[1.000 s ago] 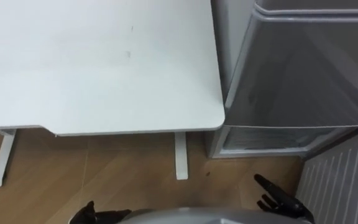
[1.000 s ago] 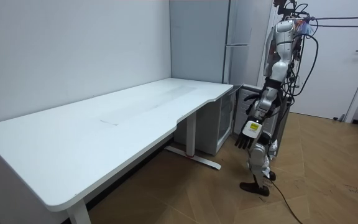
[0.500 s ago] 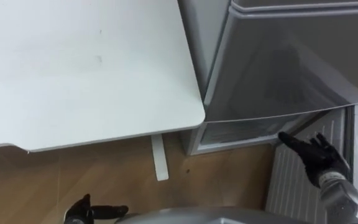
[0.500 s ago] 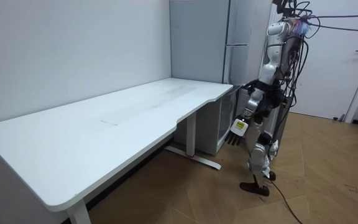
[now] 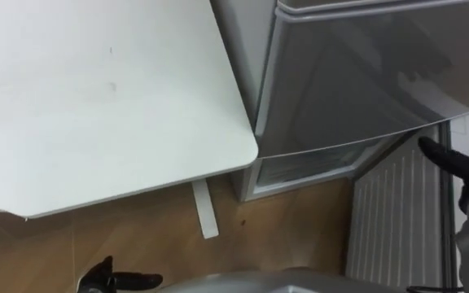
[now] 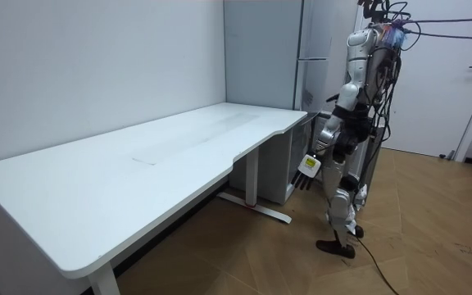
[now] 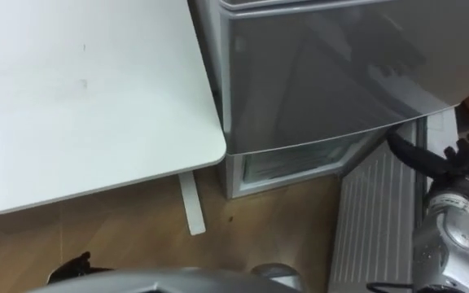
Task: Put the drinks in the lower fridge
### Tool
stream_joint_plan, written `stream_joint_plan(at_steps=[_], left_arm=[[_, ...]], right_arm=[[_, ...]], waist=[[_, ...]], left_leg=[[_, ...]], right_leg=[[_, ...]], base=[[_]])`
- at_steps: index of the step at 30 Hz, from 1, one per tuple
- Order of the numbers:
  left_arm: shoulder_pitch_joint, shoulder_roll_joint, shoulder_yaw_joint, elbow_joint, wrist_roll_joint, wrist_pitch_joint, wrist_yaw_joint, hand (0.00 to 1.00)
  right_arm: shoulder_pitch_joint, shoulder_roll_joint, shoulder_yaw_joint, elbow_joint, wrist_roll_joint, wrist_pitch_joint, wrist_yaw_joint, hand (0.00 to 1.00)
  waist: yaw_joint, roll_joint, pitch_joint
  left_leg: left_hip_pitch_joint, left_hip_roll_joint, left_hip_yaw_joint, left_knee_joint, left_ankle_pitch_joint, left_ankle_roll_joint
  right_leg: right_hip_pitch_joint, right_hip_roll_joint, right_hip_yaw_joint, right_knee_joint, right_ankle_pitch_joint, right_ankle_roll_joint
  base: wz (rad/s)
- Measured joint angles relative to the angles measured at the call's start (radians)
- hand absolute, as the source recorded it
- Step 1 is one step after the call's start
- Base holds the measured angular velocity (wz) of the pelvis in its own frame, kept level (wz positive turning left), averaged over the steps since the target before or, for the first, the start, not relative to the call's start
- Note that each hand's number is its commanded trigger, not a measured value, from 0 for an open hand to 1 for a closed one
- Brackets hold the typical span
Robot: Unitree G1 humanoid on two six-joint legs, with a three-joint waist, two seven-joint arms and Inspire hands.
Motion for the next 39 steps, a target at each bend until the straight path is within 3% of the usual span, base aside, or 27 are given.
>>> stream_joint_plan(at_steps=[8,16,23,31,39], left_arm=[[0.026,0.009,-0.001,-0.033,0.0,0.011,0.003,0.0],[0.039,0.011,-0.001,-0.054,-0.001,0.026,0.001,0.0],[0.037,0.012,-0.004,-0.064,0.023,0.062,-0.012,0.0],[0.025,0.014,-0.005,-0.077,0.054,0.072,-0.039,0.0],[0.017,0.016,-0.008,-0.077,0.098,0.073,-0.048,0.0]], right_arm=[[0.047,-0.006,-0.005,-0.01,0.0,0.0,-0.059,0.0],[0.07,-0.006,-0.029,0.102,0.0,0.008,-0.081,0.0],[0.071,-0.006,-0.063,0.156,-0.001,0.029,-0.076,0.0],[0.105,-0.006,-0.065,0.206,0.001,0.029,-0.076,0.0],[0.112,0.005,-0.06,0.279,0.005,0.028,-0.053,0.0]], waist=[[-0.025,-0.022,-0.0007],[-0.034,-0.021,0.0014],[-0.057,-0.014,0.0053],[-0.052,-0.002,0.0063],[-0.051,-0.009,0.0053]], left_leg=[[0.004,0.0,0.005,-0.007,0.0,0.0],[0.006,0.0,0.005,-0.008,0.0,0.0],[0.008,0.002,0.017,-0.008,0.0,0.0],[0.023,0.005,0.045,-0.019,-0.001,-0.002],[0.022,0.003,0.048,-0.022,-0.001,-0.002]], right_leg=[[0.001,0.0,0.001,-0.001,0.0,0.0],[0.002,0.002,0.01,-0.002,0.0,0.0],[-0.003,0.005,0.027,-0.002,0.001,0.0],[-0.003,0.011,0.054,-0.005,0.005,-0.001],[-0.002,0.011,0.058,-0.017,0.005,0.0]], base=[[-0.01],[0.0],[-0.04],[-0.11],[0.0]])
